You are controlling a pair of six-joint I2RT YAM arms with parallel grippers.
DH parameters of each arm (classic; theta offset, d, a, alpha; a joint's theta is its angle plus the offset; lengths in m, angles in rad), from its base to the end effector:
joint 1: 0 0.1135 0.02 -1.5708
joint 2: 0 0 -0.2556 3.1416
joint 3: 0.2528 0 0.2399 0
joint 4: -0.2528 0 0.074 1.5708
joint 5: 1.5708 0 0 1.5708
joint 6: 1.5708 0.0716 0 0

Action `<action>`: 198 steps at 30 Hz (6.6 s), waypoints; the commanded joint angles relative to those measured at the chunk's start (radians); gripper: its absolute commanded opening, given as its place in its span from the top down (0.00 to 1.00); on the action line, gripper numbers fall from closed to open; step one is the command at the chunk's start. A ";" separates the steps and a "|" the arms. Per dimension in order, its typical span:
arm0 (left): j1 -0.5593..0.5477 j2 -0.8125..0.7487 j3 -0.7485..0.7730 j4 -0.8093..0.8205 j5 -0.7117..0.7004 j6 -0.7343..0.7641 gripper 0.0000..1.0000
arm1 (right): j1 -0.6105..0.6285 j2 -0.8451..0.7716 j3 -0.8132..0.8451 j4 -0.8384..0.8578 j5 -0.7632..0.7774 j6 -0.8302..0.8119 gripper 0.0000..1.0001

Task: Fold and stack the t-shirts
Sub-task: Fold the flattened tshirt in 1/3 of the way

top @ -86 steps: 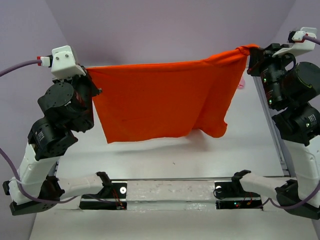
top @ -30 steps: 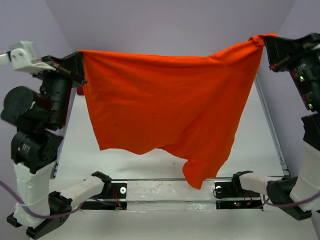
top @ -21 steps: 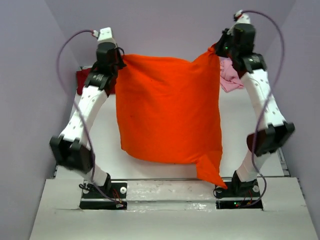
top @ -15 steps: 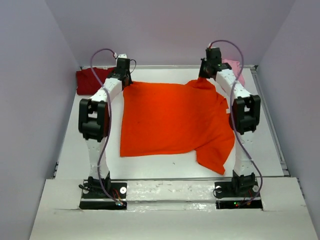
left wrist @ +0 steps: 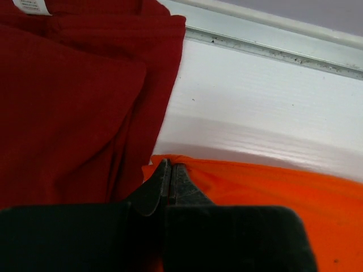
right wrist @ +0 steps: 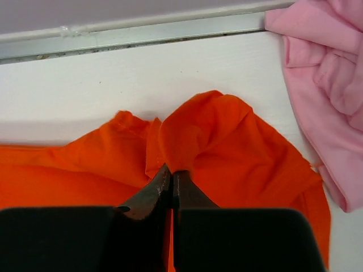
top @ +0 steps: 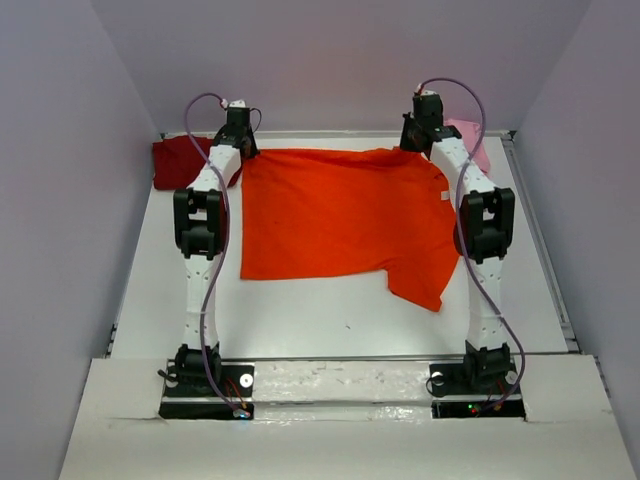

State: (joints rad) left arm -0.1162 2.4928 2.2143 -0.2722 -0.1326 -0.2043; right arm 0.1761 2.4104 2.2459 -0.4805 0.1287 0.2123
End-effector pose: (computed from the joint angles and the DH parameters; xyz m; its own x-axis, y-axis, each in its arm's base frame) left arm 0.5842 -0.0587 0.1859 -0.5096 -0.1430 -0.8485 -0.1025 0.9892 -0.1051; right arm 0.5580 0.0900 0.2182 -0.5939 0.1066 -0.7974 0.0536 0.9942 0.0929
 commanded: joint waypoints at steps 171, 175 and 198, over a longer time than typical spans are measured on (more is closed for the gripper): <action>-0.085 -0.927 -0.884 0.133 0.381 -0.193 0.26 | 0.178 -0.261 -0.356 -0.148 0.442 -0.025 0.51; -0.085 -0.925 -0.886 0.133 0.386 -0.195 0.26 | 0.160 -0.247 -0.359 -0.150 0.509 -0.044 0.51; -0.086 -0.916 -0.890 0.139 0.396 -0.196 0.26 | 0.082 -0.129 -0.299 -0.142 0.431 -0.060 0.60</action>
State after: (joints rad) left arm -0.2008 1.5894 1.3346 -0.1608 0.2367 -0.4023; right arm 0.2611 2.2684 1.8900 -0.6292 0.5835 0.1493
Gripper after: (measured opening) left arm 0.738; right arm 0.400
